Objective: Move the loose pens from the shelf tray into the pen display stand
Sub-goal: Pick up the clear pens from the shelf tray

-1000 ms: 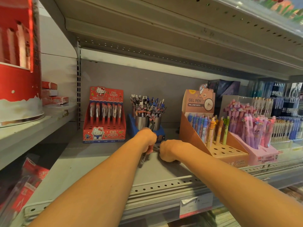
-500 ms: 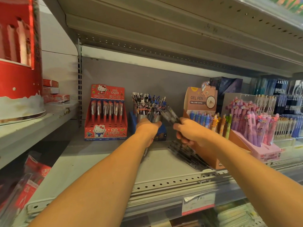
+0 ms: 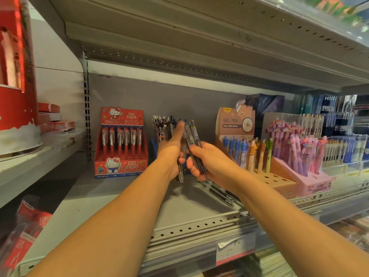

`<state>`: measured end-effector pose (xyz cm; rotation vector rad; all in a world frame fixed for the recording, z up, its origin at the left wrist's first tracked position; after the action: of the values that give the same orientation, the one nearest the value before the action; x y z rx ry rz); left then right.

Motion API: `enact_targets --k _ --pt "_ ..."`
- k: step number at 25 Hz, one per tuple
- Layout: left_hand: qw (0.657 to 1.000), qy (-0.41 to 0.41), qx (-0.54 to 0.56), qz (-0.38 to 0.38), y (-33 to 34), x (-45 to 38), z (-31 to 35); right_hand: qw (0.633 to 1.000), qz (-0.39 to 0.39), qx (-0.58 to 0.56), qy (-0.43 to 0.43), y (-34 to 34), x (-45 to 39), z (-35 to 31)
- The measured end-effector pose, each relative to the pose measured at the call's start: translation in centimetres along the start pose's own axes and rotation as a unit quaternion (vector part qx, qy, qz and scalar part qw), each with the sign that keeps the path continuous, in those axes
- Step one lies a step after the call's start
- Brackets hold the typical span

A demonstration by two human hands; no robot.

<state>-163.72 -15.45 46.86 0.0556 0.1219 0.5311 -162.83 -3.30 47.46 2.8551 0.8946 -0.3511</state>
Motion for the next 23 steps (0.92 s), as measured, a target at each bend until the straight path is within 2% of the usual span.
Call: enact_targets --k 7,13,17,19,21,23 --pt "0.999 0.031 -0.006 -0.034 0.9 0.3 -0.3 1.0 0.009 0.004 -0.025 0.0 -0.1 1.3" --pt "0.989 0.089 -0.121 0.0 0.6 2.0 0.8 0.993 0.024 0.113 -0.019 -0.7 0.6 2.2" --pt "0.983 0.089 -0.16 0.005 0.7 2.7 1.7 0.971 0.043 0.223 -0.069 -0.5 0.3 1.3" --pt "0.984 0.103 -0.139 0.04 0.0 3.3 2.6 0.96 0.033 0.254 -0.11 0.4 0.4 0.4" --pt "0.983 0.128 -0.106 0.073 -1.2 4.7 3.5 0.955 0.03 0.249 -0.159 1.0 1.0 -0.8" --pt "0.974 0.155 -0.124 0.109 -3.1 6.3 4.5 0.962 0.03 0.193 -0.19 1.2 1.5 -1.8"
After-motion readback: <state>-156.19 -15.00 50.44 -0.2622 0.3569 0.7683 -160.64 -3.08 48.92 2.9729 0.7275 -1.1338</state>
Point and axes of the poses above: each hand's wrist, its own x-axis away from the middle knuckle, its own y-axis out of the palm, z = x × y, the point moved 8 cm from there along -x, towards the middle knuckle, and after that the axes turned 15 degrees about -x, right-handed, at the moved point
